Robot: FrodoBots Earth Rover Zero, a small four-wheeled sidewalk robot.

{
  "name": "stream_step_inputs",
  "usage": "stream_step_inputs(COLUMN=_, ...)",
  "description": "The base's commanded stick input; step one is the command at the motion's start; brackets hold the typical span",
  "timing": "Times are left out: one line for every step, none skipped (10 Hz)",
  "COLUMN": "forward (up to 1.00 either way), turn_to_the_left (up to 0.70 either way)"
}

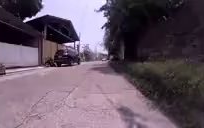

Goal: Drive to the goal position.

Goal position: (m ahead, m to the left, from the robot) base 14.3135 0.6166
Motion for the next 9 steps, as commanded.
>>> stream_step_inputs(forward=1.0, turn_to_the_left=0.03)
stream_step_inputs(forward=1.0, turn_to_the_left=0.03)
stream_step_inputs(forward=1.0, turn_to_the_left=0.03)
stream_step_inputs(forward=1.0, turn_to_the_left=0.03)
stream_step_inputs(forward=1.0, turn_to_the_left=0.03)
stream_step_inputs(forward=1.0, turn_to_the_left=0.03)
stream_step_inputs(forward=1.0, turn_to_the_left=0.03)
stream_step_inputs(forward=1.0, turn_to_the_left=0.03)
stream_step_inputs(forward=1.0, turn_to_the_left=0.03)
